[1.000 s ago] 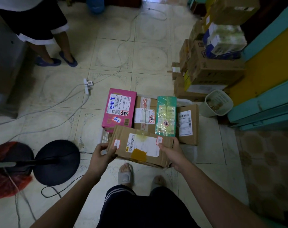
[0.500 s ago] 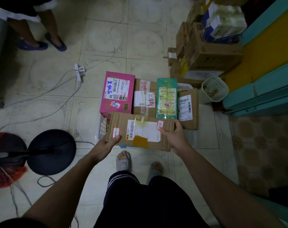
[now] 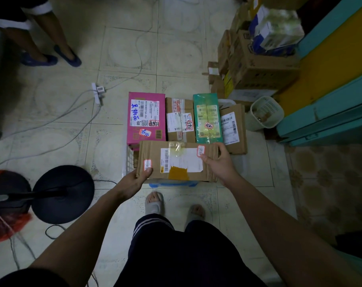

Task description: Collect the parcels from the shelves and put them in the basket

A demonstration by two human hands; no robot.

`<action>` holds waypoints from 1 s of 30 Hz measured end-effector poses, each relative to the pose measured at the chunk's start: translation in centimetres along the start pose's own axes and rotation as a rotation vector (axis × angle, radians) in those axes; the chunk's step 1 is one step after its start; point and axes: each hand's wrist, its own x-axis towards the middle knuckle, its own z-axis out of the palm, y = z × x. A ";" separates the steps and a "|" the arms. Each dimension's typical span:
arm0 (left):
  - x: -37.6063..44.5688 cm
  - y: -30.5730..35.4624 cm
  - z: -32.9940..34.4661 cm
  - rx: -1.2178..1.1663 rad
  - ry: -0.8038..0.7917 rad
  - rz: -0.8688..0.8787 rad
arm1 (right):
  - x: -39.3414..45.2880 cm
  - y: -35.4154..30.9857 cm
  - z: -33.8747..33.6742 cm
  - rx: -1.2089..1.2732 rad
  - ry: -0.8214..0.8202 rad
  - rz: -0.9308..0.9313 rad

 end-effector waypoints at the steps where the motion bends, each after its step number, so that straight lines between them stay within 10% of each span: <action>1: -0.1 0.0 0.0 -0.008 -0.006 0.001 | 0.0 -0.1 -0.1 0.000 -0.009 -0.008; 15: -3.1 5.0 -6.8 -0.145 -0.304 0.000 | -2.2 -2.8 -7.4 0.029 -0.186 0.113; 22: -0.5 15.2 -5.2 -0.364 -0.039 0.314 | -3.5 -5.3 -2.7 0.406 -0.128 0.181; 27: 2.3 15.9 1.2 0.180 0.180 0.401 | -4.3 -8.0 3.9 0.280 -0.095 0.238; 30: 4.3 14.5 1.7 0.073 0.386 0.300 | -3.9 -8.6 4.8 0.063 0.083 0.196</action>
